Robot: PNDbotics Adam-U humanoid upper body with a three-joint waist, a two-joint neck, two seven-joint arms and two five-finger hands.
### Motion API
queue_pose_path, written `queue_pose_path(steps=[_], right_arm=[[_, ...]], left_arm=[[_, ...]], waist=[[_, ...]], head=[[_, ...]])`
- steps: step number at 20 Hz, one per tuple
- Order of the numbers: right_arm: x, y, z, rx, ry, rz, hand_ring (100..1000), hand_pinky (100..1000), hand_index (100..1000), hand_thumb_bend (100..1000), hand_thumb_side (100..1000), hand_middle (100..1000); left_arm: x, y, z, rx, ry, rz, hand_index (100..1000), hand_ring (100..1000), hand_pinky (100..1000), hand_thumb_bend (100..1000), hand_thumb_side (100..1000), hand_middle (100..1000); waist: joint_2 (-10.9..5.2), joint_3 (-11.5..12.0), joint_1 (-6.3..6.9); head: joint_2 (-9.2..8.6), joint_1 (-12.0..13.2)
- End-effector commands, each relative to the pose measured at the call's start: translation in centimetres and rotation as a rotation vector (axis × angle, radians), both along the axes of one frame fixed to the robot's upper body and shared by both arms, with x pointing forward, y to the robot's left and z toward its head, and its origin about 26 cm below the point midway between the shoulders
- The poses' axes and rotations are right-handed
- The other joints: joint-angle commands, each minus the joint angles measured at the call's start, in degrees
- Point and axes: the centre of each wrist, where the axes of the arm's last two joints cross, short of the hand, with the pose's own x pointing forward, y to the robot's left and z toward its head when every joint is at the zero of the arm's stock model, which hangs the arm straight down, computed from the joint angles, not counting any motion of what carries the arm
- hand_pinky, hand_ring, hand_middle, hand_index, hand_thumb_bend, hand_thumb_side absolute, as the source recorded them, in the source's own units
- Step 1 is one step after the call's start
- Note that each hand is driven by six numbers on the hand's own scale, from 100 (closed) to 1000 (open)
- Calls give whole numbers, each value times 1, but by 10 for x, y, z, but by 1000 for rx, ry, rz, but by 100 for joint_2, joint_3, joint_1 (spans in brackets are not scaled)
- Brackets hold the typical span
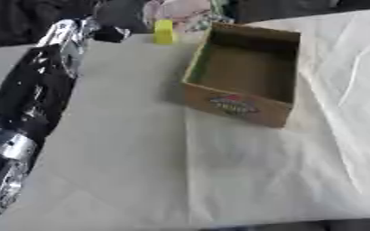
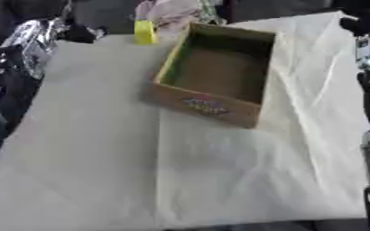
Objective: Pick up objects on the table and place them in the box.
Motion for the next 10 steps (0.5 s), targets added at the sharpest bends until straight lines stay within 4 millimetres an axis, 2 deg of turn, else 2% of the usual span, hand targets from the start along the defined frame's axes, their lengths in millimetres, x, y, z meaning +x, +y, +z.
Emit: queue_pose_path(steps=[1,10], right_arm=[[0,1,7,-3,-21,10,815,827,911,100,500,702],[0,2,9,-8,-29,17,815,828,910,100,500,701]], left_arm=[[-1,7,17,14,-40,14,908,916,776,445,563,883],[0,9,21,28,-54,30,905,909,781,447,571,880]], waist=[[-76,0,-16],[-29,-104,-5]], head=[[-29,-8],[-94,-8]])
